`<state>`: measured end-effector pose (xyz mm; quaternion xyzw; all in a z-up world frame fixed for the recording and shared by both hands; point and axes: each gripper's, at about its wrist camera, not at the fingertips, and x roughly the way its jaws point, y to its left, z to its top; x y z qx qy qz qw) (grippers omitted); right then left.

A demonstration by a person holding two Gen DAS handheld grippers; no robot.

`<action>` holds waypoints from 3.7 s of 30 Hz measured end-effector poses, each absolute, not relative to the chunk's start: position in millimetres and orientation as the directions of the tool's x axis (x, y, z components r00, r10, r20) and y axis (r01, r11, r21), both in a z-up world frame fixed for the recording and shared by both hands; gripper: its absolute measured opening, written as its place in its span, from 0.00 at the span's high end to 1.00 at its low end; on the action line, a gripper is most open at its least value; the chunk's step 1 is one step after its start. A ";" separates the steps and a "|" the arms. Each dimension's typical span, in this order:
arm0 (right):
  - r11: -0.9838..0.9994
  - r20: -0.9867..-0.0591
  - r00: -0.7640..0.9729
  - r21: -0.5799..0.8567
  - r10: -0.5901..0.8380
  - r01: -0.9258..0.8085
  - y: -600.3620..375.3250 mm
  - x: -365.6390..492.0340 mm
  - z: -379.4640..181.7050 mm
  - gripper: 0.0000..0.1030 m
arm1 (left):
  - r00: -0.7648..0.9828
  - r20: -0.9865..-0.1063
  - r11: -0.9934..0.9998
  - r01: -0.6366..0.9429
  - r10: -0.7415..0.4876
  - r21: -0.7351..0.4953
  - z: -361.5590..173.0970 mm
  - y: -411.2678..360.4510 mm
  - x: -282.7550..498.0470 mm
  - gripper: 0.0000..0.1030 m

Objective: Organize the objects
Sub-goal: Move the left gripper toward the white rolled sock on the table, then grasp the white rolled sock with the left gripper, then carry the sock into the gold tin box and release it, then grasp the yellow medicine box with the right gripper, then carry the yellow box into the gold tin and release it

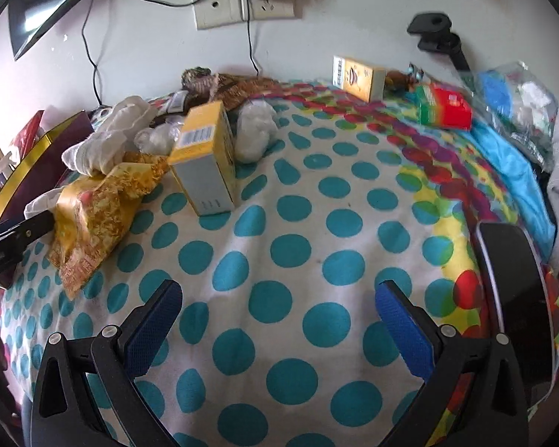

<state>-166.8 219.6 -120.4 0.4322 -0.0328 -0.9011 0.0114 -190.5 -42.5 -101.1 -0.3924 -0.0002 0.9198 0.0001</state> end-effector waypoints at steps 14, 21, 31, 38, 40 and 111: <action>-0.994 -0.759 -0.646 0.113 -0.079 -0.011 224.1 -164.6 -117.7 0.00 | -0.677 -0.734 -0.998 -0.064 0.048 -0.006 -99.0 -35.5 -207.6 0.60; -0.993 -0.757 -0.648 0.119 -0.085 -0.009 226.6 -163.3 -118.1 0.00 | -0.706 -0.707 -0.999 -0.031 0.045 -0.033 -79.0 -51.7 -195.1 0.60; -0.993 -0.757 -0.648 0.119 -0.086 -0.008 225.8 -163.1 -118.2 0.00 | -0.774 -0.626 -0.986 0.160 -0.097 -0.046 -27.3 -136.5 -182.4 0.60; -0.994 -0.759 -0.646 0.111 -0.078 -0.009 225.0 -163.4 -118.3 0.00 | -0.678 -0.711 -0.962 0.273 -0.183 -0.012 -60.6 -195.5 -186.6 0.60; -0.995 -0.763 -0.643 0.100 -0.071 -0.008 223.5 -163.9 -118.7 0.00 | -0.663 -0.726 -0.959 0.284 -0.184 -0.017 -69.9 -200.0 -187.1 0.60; -0.883 -0.692 -0.658 -0.063 -0.297 0.465 14.9 -211.4 -21.1 0.74 | -0.794 -0.605 -0.984 0.057 0.057 -0.169 -97.1 -108.4 -26.1 0.13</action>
